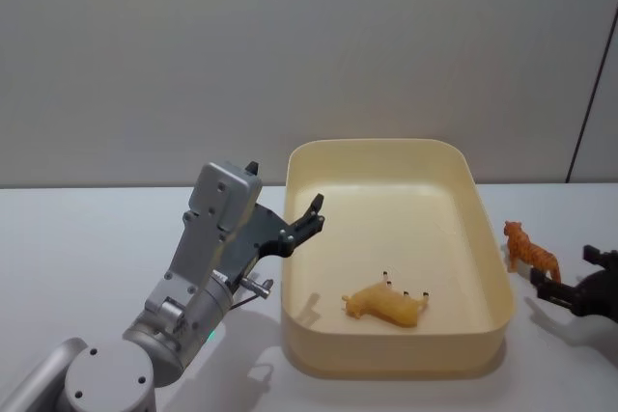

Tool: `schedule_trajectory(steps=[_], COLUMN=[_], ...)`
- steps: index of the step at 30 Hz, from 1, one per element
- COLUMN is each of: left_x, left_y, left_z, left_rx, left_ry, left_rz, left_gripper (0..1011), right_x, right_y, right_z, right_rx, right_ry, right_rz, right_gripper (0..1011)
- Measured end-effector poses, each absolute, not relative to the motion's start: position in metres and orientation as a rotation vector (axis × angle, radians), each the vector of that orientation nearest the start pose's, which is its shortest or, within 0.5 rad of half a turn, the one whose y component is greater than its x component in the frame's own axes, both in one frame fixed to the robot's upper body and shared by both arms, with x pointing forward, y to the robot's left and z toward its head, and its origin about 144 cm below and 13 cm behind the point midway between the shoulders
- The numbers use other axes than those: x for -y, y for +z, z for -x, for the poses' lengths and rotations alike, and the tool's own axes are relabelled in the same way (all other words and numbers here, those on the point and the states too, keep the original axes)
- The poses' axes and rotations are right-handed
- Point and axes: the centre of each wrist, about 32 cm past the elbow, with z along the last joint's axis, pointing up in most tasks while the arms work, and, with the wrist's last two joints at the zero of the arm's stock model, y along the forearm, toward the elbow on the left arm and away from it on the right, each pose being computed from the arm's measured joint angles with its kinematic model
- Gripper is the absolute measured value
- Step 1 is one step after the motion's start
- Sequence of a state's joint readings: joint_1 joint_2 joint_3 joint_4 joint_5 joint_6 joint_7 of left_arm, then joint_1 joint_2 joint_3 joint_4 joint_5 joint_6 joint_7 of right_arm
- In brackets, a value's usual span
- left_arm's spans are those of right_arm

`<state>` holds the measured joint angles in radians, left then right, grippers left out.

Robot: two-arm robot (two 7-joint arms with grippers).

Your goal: Pick up the toy alternately with two hands and place it into the central storage box.

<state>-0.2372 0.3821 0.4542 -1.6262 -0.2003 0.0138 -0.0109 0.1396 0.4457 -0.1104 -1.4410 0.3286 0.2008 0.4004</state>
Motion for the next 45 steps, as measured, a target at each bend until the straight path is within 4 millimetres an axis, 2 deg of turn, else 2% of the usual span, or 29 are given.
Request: schedule_trajectory(steps=[5, 9, 13, 14, 17, 18, 30, 36, 45], left_x=[-0.198, -0.198, -0.198, -0.198, -0.198, -0.198, -0.198, -0.198, -0.198], left_y=[1.204, 1.204, 1.204, 1.204, 1.204, 1.204, 1.204, 1.204, 1.204], left_z=[-0.492, -0.492, -0.492, -0.492, -0.492, -0.492, -0.492, -0.492, -0.492], left_rx=[0.268, 0.268, 0.268, 0.268, 0.268, 0.268, 0.268, 0.268, 0.268], left_ry=[1.124, 1.124, 1.124, 1.124, 1.124, 1.124, 1.124, 1.124, 1.124], left_rz=[-0.061, -0.061, -0.061, -0.061, -0.061, -0.061, -0.061, -0.061, -0.061], left_gripper=[1002, 1001, 1002, 1002, 1002, 1002, 1002, 1002, 1002], right_x=[0.334, 0.329, 0.325, 0.324, 0.322, 0.321, 0.323, 0.337, 0.347], right_y=[1.159, 1.156, 1.154, 1.153, 1.152, 1.152, 1.15, 1.152, 1.162], right_z=[-0.506, -0.512, -0.516, -0.518, -0.52, -0.521, -0.52, -0.503, -0.484], right_rx=[-0.114, -0.106, -0.102, -0.1, -0.098, -0.096, -0.091, -0.074, -0.016], right_ry=[-1.12, -1.113, -1.107, -1.105, -1.103, -1.101, -1.107, -1.139, -1.13], right_rz=[0.263, 0.275, 0.283, 0.285, 0.288, 0.29, 0.297, 0.288, 0.25], right_gripper=[998, 925, 831, 780, 728, 662, 313, 305, 305])
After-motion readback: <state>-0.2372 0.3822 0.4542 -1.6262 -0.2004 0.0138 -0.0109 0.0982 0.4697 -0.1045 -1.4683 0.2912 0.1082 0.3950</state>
